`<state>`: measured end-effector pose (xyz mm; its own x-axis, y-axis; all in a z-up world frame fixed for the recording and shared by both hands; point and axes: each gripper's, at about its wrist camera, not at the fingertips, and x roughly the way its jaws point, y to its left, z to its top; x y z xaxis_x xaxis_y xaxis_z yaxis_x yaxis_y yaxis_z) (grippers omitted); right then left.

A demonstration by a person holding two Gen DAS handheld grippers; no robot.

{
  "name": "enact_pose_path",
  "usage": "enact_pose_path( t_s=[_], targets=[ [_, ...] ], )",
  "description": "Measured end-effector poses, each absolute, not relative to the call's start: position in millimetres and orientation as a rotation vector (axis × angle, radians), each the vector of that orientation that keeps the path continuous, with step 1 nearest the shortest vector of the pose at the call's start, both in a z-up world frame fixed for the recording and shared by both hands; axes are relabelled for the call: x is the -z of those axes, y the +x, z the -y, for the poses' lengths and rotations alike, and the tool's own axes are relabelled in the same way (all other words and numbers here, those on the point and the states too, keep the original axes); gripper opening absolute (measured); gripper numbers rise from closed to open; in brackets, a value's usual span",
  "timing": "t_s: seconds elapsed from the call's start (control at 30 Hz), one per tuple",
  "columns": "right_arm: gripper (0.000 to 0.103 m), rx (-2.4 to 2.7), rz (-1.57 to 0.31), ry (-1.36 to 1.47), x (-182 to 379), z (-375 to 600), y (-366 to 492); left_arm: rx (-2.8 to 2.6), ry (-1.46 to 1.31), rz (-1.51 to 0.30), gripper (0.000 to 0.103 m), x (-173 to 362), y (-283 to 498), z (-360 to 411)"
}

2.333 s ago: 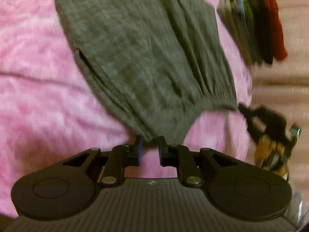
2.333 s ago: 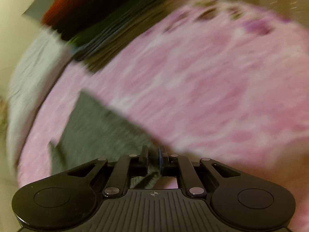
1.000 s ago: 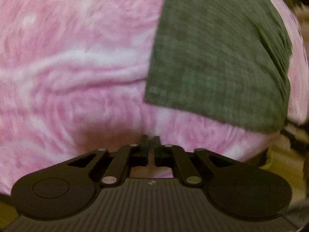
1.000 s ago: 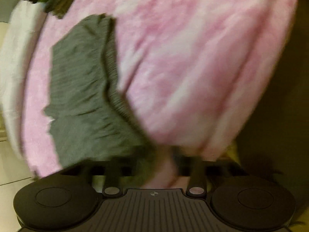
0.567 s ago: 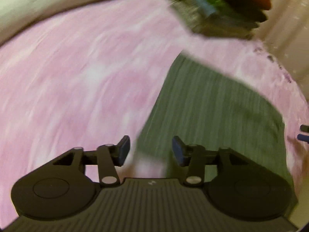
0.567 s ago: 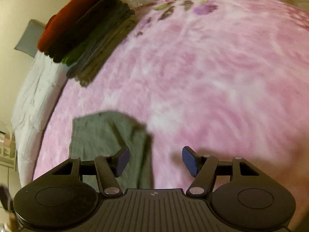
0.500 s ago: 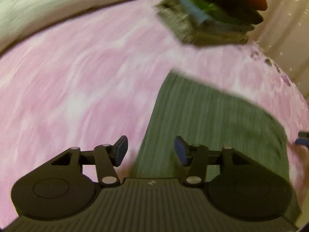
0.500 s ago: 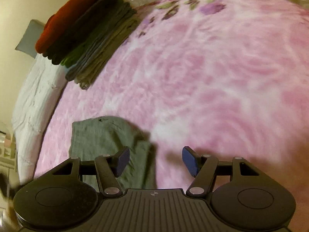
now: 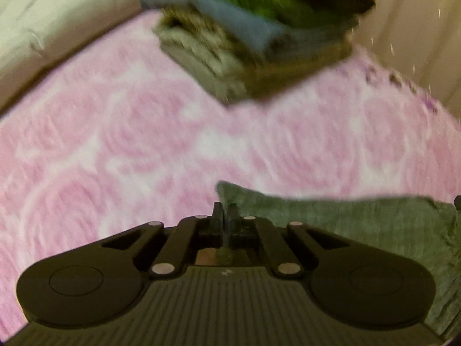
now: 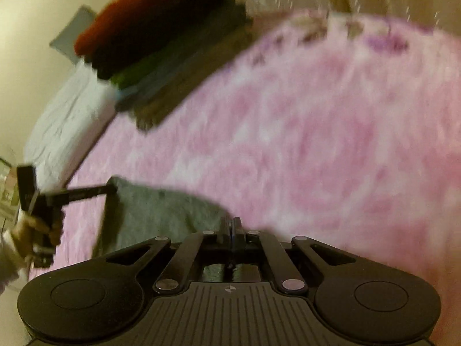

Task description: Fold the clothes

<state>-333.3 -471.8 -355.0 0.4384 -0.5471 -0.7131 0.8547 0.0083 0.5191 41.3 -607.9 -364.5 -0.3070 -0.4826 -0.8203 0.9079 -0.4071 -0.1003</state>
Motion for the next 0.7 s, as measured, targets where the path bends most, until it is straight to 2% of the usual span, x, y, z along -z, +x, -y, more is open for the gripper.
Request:
enact_pose_path(
  t_s=[0.2, 0.23, 0.27, 0.3, 0.33, 0.37, 0.47, 0.5, 0.53, 0.7],
  targets=[
    [0.000, 1.249, -0.333, 1.050, 356, 502, -336, 1.723, 0.820, -0.634, 0.004, 365, 41, 624],
    [0.000, 1.273, -0.339, 1.097, 361, 507, -339, 1.695, 0.829, -0.623, 0.009, 366, 42, 622],
    [0.001, 1.293, -0.341, 1.146, 365, 510, -343, 1.679, 0.833, -0.614, 0.022, 365, 45, 618],
    [0.015, 1.300, -0.330, 1.193, 366, 509, -348, 1.663, 0.837, -0.605, 0.035, 365, 48, 614],
    [0.052, 1.300, -0.308, 1.219, 365, 504, -352, 1.644, 0.835, -0.625, 0.036, 363, 55, 601],
    [0.068, 1.288, -0.288, 1.220, 360, 495, -355, 1.620, 0.827, -0.673, 0.036, 361, 67, 579],
    [0.070, 1.204, -0.305, 1.184, 344, 460, -357, 1.545, 0.801, -0.813, 0.035, 355, 101, 516],
    [0.066, 1.177, -0.325, 1.196, 341, 448, -357, 1.519, 0.791, -0.859, 0.035, 353, 113, 494],
    [0.057, 1.146, -0.343, 1.217, 339, 434, -357, 1.492, 0.782, -0.904, 0.035, 351, 124, 473],
    [0.057, 1.040, -0.446, 1.325, 337, 353, -352, 1.351, 0.729, -1.125, 0.036, 341, 182, 367]
  ],
)
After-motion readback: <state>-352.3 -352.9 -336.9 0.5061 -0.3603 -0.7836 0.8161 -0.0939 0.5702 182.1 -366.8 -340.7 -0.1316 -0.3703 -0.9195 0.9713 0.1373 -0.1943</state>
